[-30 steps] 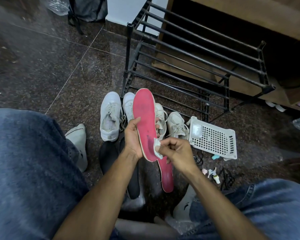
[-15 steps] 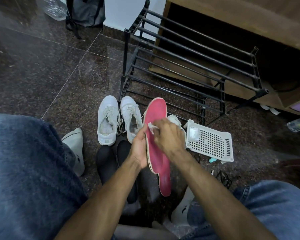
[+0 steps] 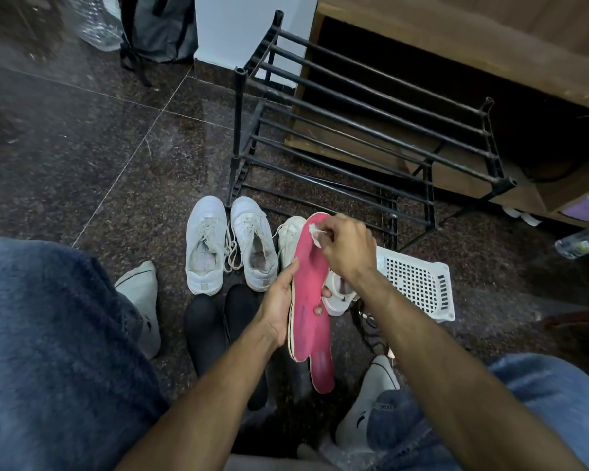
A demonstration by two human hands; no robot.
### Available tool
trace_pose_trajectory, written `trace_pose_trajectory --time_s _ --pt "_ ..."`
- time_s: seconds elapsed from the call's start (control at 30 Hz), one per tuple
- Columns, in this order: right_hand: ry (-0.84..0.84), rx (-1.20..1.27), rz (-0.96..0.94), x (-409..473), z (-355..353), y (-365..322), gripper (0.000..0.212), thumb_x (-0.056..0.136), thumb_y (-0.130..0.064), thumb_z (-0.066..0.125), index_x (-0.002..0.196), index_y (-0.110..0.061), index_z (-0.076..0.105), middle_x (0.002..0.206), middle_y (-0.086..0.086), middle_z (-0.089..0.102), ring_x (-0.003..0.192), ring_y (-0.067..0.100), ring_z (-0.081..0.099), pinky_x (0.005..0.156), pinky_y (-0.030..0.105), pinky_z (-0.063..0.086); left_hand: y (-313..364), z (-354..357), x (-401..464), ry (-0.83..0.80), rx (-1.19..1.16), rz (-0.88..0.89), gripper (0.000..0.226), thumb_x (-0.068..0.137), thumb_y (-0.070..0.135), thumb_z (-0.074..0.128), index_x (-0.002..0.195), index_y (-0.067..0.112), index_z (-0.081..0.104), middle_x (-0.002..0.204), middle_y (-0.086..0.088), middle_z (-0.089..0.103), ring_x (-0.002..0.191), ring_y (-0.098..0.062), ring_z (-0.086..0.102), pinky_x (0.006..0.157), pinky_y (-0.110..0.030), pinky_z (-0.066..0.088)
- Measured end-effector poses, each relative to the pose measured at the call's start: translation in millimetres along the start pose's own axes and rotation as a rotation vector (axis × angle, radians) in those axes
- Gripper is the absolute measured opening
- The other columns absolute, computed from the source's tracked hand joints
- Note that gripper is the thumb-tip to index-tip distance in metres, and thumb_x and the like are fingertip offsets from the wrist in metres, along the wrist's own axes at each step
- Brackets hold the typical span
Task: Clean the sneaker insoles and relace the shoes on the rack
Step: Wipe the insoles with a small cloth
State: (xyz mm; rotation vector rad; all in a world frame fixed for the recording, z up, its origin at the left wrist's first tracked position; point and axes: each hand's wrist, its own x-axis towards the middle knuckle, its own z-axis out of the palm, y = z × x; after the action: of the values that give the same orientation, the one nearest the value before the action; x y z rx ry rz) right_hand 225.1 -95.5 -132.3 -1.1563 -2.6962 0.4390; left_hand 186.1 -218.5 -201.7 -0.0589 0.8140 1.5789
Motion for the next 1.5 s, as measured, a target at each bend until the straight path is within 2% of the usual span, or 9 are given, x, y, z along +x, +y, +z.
trace_pose_trajectory --time_s 0.23,0.4,0.47,0.63,0.83,0.97,1.2,1.37,1.5 --pt "-0.171 0.136 -0.167 -26 7 -2 0.011 0.089 -0.022 0.065 0.096 -0.021 0.074 0.102 -0.007 0.071 0.066 0.016 0.064 0.073 0.032 0.052 2 -7 2 -0.044 0.004 0.032 0.045 0.090 0.048 0.048 0.092 0.012 0.075 0.073 -0.014 0.062 0.061 -0.024 0.051 0.050 -0.029 0.042" --pt "0.034 0.029 0.018 4 1 6 0.018 0.088 -0.020 0.061 0.102 -0.022 0.072 0.109 -0.001 0.070 0.096 0.025 0.065 0.085 0.039 0.052 -4 -4 4 -0.011 0.096 -0.035 0.047 0.083 0.048 0.053 0.100 0.008 0.071 0.075 -0.018 0.063 0.062 -0.026 0.049 0.052 -0.029 0.043" --pt "0.028 0.051 0.021 1 2 5 0.018 0.088 -0.019 0.061 0.101 -0.021 0.072 0.108 0.000 0.070 0.094 0.025 0.066 0.084 0.039 0.053 -5 -4 5 -0.007 0.108 -0.034 0.044 0.090 0.046 0.050 0.097 0.009 0.073 0.075 -0.018 0.064 0.063 -0.025 0.049 0.053 -0.030 0.043" --pt "-0.231 0.122 -0.212 -29 4 5 0.018 0.087 -0.016 0.064 0.101 -0.019 0.074 0.103 -0.006 0.071 0.082 0.016 0.067 0.081 0.038 0.054 -2 -10 6 0.000 0.126 -0.003 0.037 0.090 0.040 0.048 0.092 0.010 0.069 0.071 -0.017 0.060 0.058 -0.023 0.054 0.052 -0.029 0.040" --pt "0.011 -0.076 -0.057 -3 -2 18 0.019 0.092 -0.021 0.059 0.108 -0.020 0.069 0.109 -0.001 0.066 0.090 0.027 0.066 0.081 0.043 0.053 -6 -11 1 0.032 0.293 -0.070 0.043 0.097 0.036 0.039 0.104 0.001 0.063 0.071 -0.016 0.064 0.049 -0.017 0.055 0.051 -0.026 0.043" --pt "0.076 -0.031 0.071 -6 -2 22 0.018 0.089 -0.021 0.061 0.105 -0.020 0.070 0.107 0.002 0.067 0.092 0.029 0.065 0.079 0.039 0.053 -4 -11 0 0.049 0.235 -0.077 0.043 0.096 0.037 0.041 0.109 0.002 0.062 0.071 -0.017 0.066 0.049 -0.018 0.057 0.052 -0.027 0.043" --pt "-0.255 0.093 -0.180 -59 20 7 0.021 0.089 -0.025 0.063 0.107 -0.022 0.072 0.109 -0.006 0.070 0.093 0.018 0.066 0.091 0.036 0.048 2 -13 3 0.026 -0.056 -0.062 0.038 0.090 0.038 0.048 0.094 0.008 0.070 0.073 -0.008 0.068 0.061 -0.019 0.063 0.057 -0.027 0.051" --pt "-0.016 0.061 -0.077 -32 18 7 0.019 0.088 -0.027 0.062 0.105 -0.024 0.072 0.106 -0.003 0.070 0.087 0.027 0.067 0.076 0.041 0.055 2 -10 3 0.044 -0.009 -0.023 0.039 0.087 0.043 0.052 0.092 0.010 0.071 0.072 -0.009 0.066 0.058 -0.021 0.059 0.061 -0.033 0.045" --pt "-0.146 0.145 -0.250 -55 26 -10 0.019 0.088 -0.018 0.064 0.104 -0.016 0.073 0.105 -0.001 0.071 0.087 0.022 0.067 0.079 0.041 0.055 14 -15 -2 0.000 -0.237 0.036 0.046 0.093 0.043 0.045 0.108 0.006 0.067 0.086 -0.011 0.069 0.076 -0.024 0.066 0.071 -0.033 0.055"
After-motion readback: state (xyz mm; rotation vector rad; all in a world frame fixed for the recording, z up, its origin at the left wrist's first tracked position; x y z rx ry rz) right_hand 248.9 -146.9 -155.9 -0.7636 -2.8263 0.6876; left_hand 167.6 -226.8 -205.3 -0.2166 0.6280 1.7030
